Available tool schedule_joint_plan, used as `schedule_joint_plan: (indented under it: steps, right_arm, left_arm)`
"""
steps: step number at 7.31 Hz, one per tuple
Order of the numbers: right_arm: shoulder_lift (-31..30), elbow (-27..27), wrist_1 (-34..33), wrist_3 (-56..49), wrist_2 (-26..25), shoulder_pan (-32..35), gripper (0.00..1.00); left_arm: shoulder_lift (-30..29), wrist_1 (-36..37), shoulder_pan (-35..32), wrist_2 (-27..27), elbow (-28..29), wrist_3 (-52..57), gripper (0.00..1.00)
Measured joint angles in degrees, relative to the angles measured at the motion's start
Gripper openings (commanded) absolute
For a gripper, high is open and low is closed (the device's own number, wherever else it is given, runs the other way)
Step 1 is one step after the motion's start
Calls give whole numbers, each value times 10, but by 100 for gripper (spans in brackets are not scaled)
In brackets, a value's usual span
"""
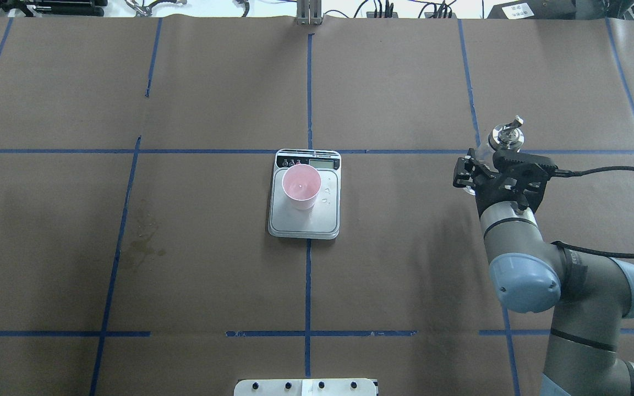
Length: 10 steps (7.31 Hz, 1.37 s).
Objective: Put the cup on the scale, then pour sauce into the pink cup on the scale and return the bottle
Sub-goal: 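Carry the upright bottle with the right gripper back toward its spot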
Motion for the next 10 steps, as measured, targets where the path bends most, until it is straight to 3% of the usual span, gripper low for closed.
schedule_joint_plan:
  steps: [2, 10]
  right_arm:
    - [-23, -32, 78, -2, -6, 0, 0]
    - [-43, -57, 89, -4, -6, -19, 0]
  left_arm:
    - [0, 0, 0, 1, -4, 0, 100]
    - [0, 0, 0, 1, -6, 0, 100]
